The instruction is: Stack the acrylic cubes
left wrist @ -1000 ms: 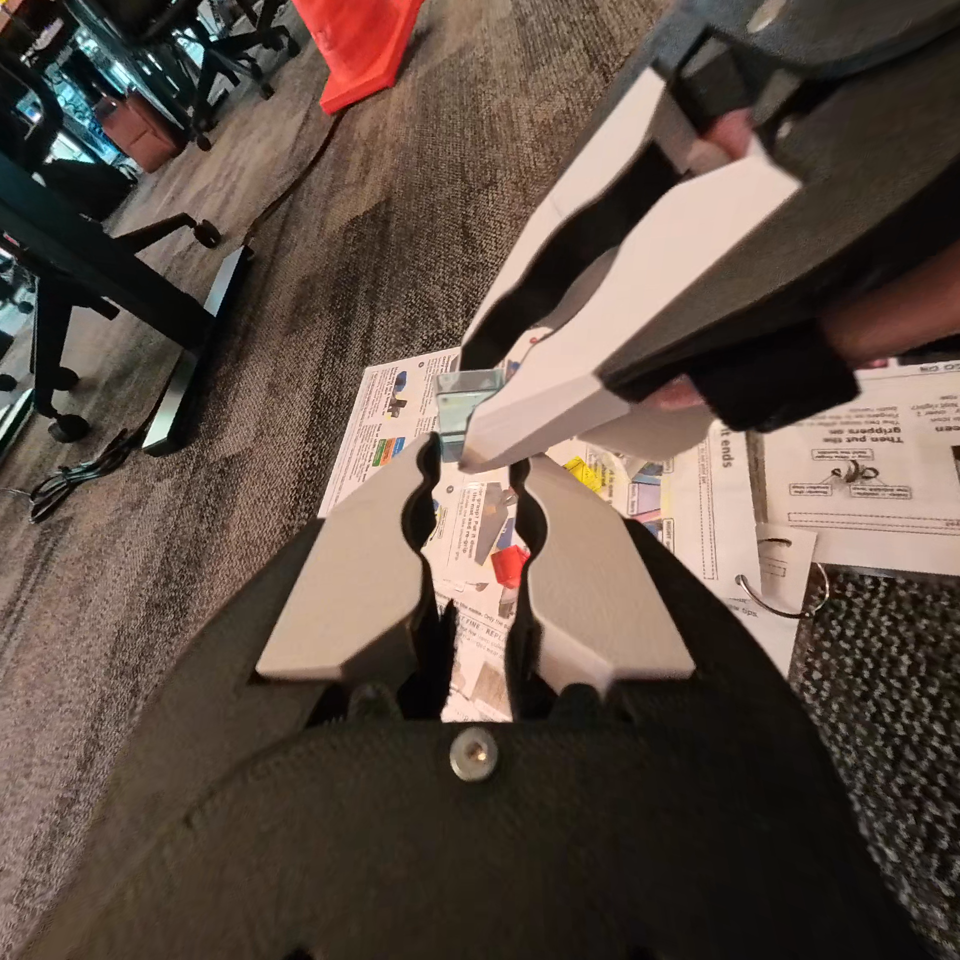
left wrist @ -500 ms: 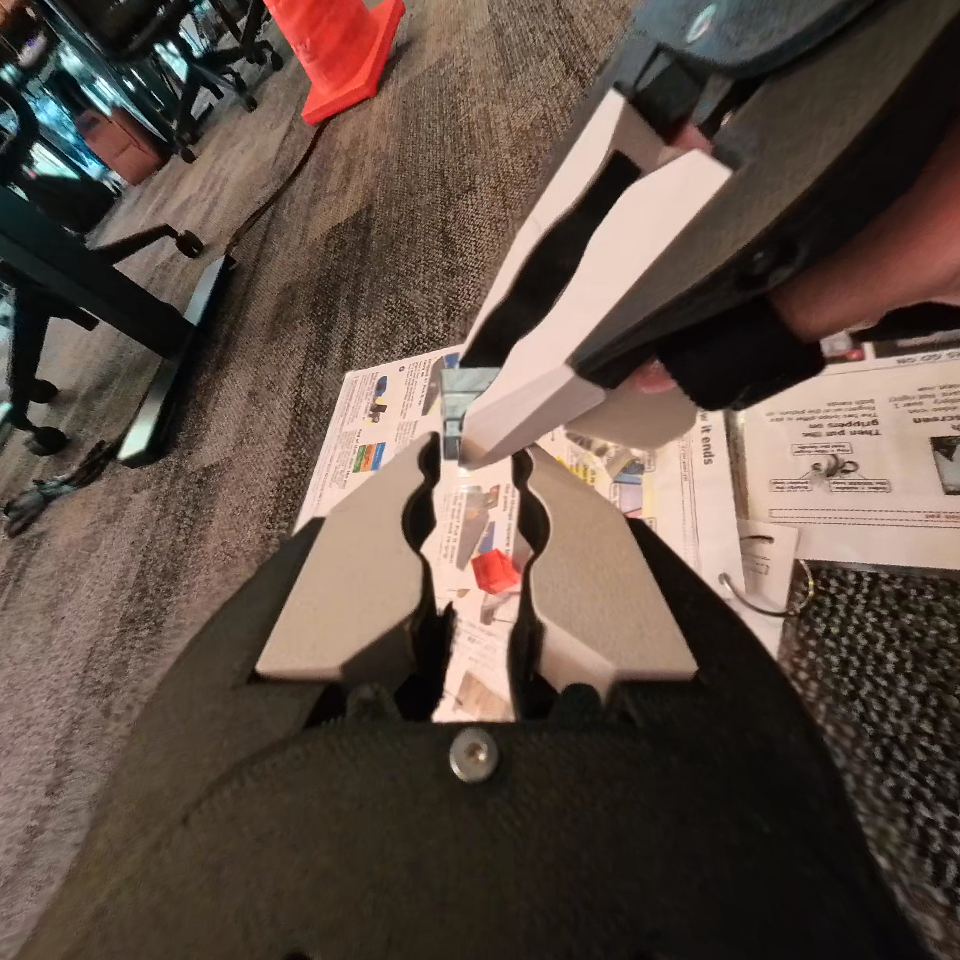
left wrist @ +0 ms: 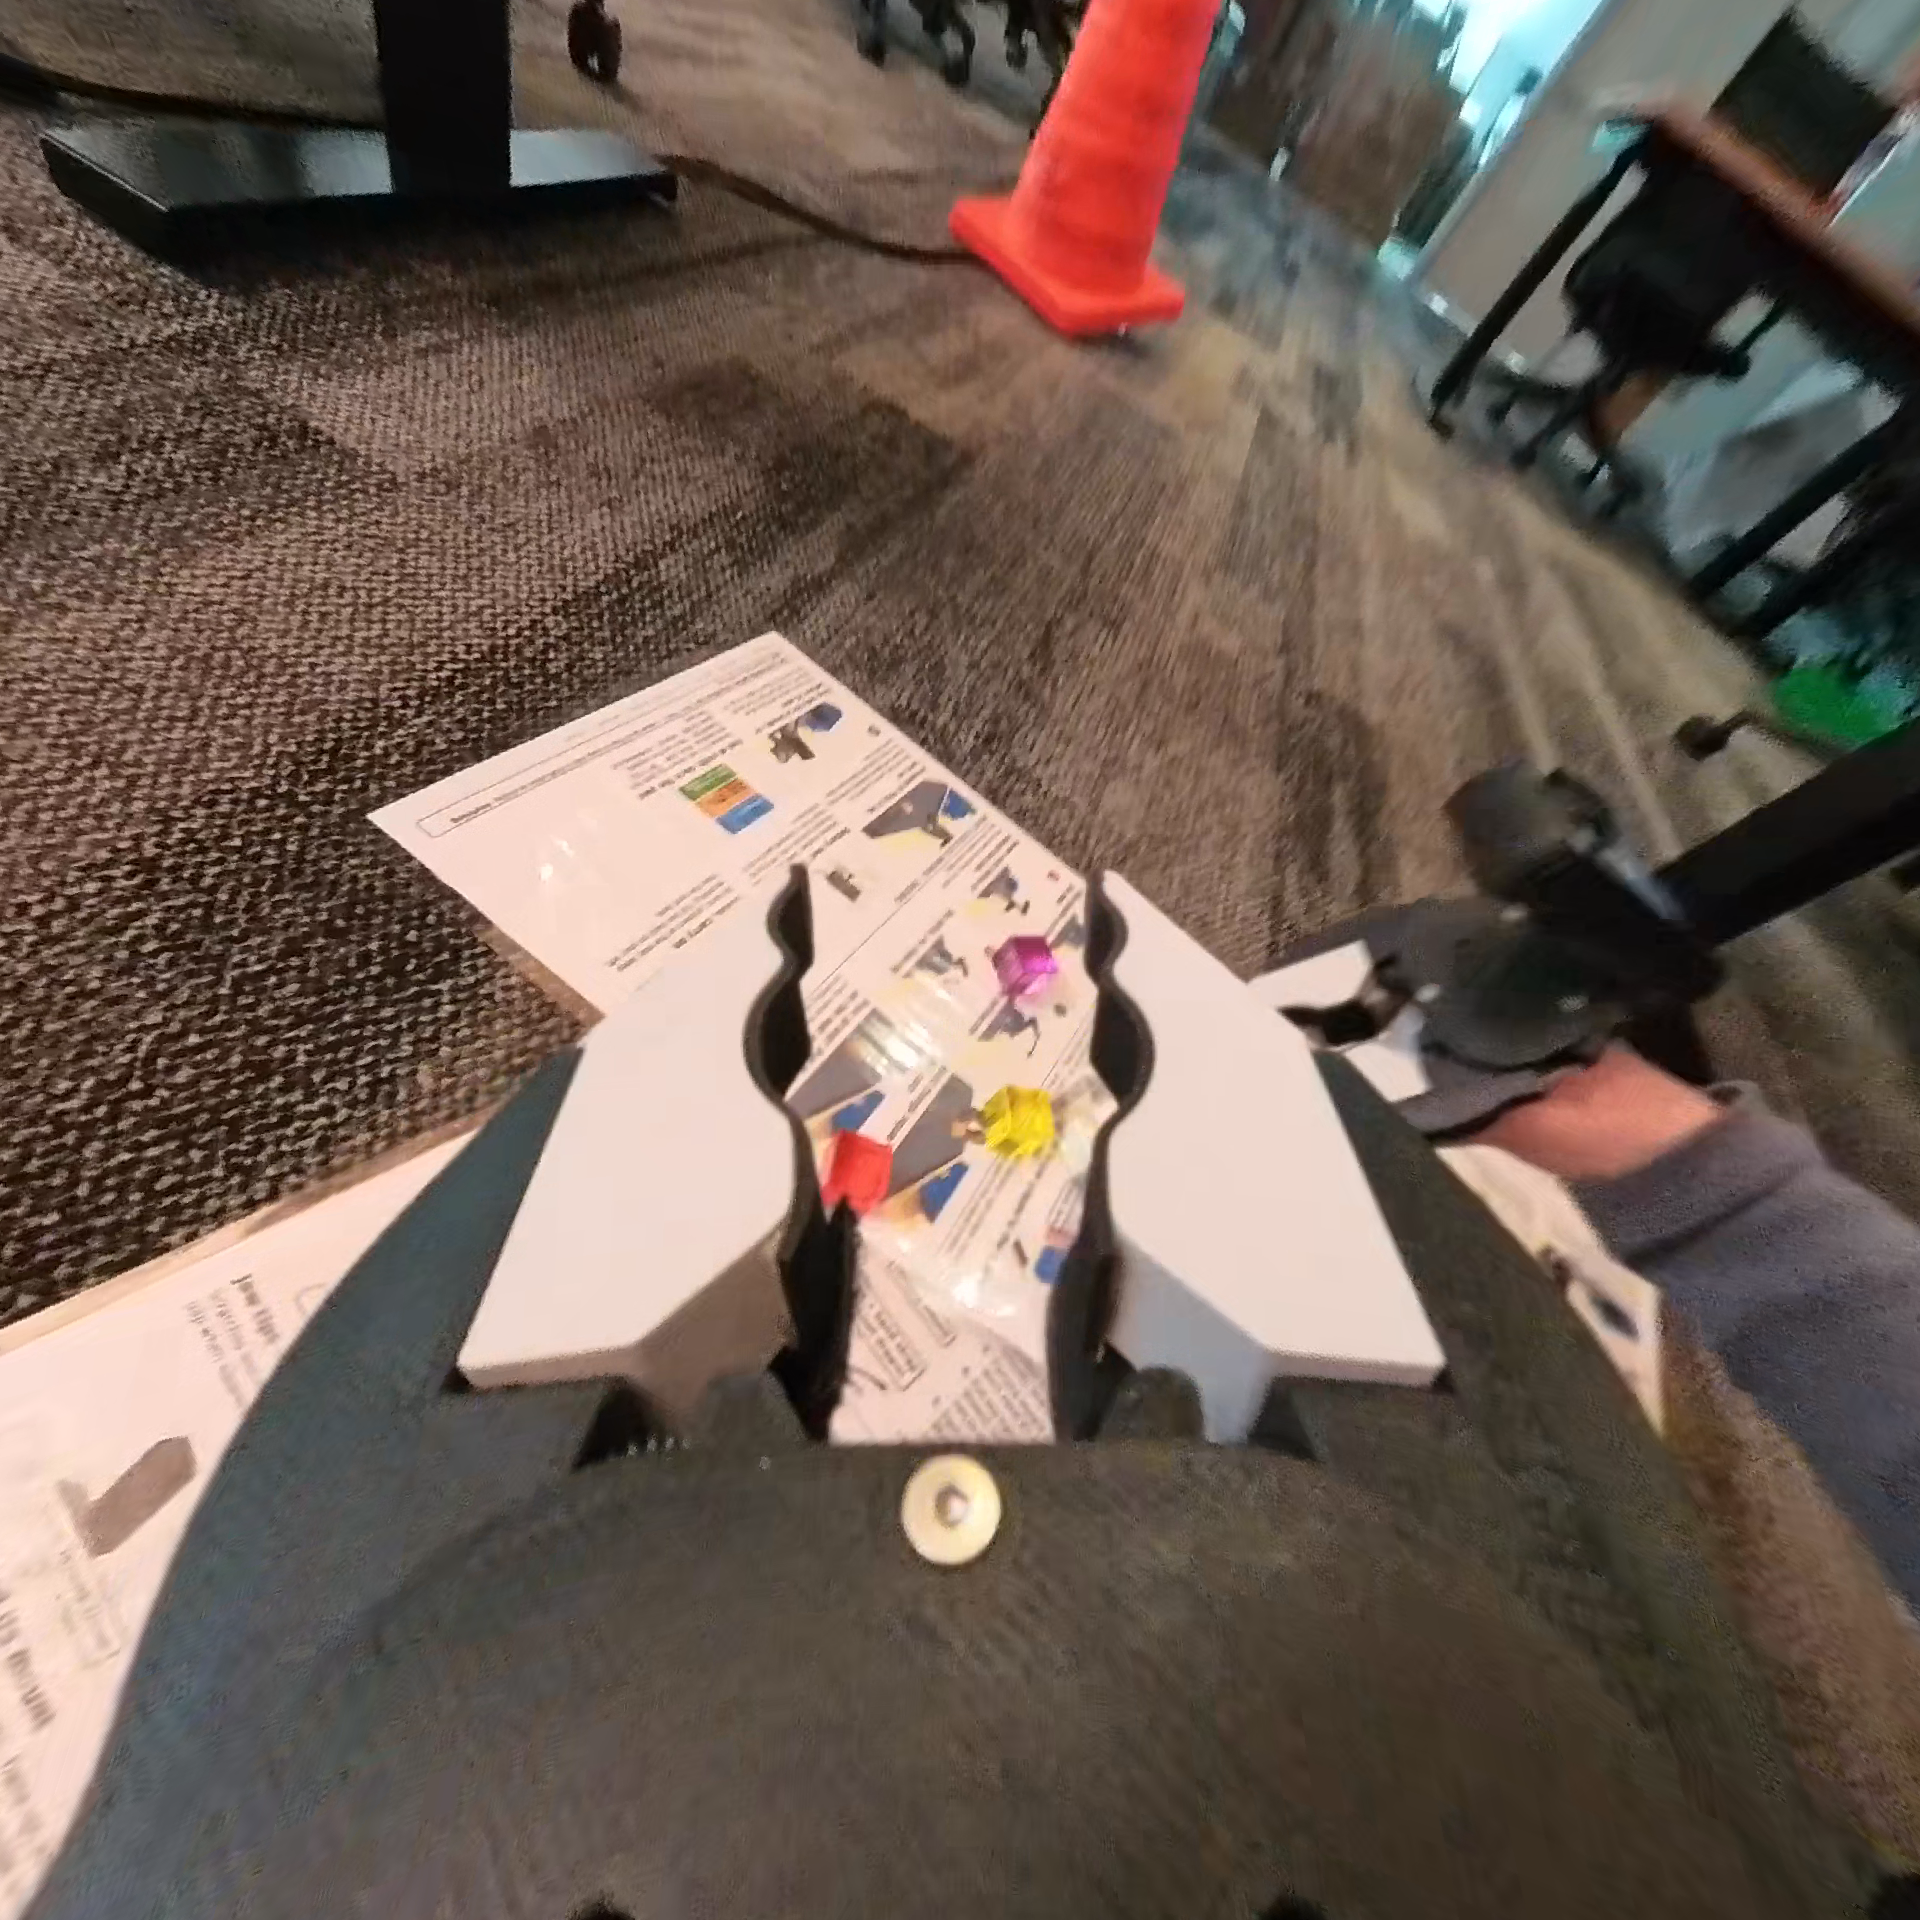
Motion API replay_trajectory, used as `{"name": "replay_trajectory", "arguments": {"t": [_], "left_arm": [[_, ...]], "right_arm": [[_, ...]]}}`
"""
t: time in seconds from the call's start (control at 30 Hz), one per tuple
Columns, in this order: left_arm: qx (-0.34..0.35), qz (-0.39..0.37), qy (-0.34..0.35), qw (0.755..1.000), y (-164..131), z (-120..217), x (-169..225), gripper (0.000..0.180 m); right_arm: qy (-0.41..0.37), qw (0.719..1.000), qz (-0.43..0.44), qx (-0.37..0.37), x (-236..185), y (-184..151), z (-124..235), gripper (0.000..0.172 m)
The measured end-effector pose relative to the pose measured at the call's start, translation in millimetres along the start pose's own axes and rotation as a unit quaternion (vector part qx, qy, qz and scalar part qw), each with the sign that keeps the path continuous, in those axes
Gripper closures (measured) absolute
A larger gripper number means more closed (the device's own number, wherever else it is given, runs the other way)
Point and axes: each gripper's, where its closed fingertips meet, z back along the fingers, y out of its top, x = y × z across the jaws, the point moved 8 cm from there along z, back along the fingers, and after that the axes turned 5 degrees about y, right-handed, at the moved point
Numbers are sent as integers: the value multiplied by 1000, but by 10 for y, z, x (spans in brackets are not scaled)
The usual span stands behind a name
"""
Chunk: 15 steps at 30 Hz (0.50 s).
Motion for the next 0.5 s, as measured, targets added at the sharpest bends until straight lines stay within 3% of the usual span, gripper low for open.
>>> {"name": "replay_trajectory", "arguments": {"t": [0.17,0.5], "left_arm": [[20,26,3,999,124,64,-67,132],[46,27,-8,999,240,112,9,132]], "right_arm": [[45,997,48,-46,187,-138,-85,146],[87,988,98,-78,252,-105,-214,146]]}}
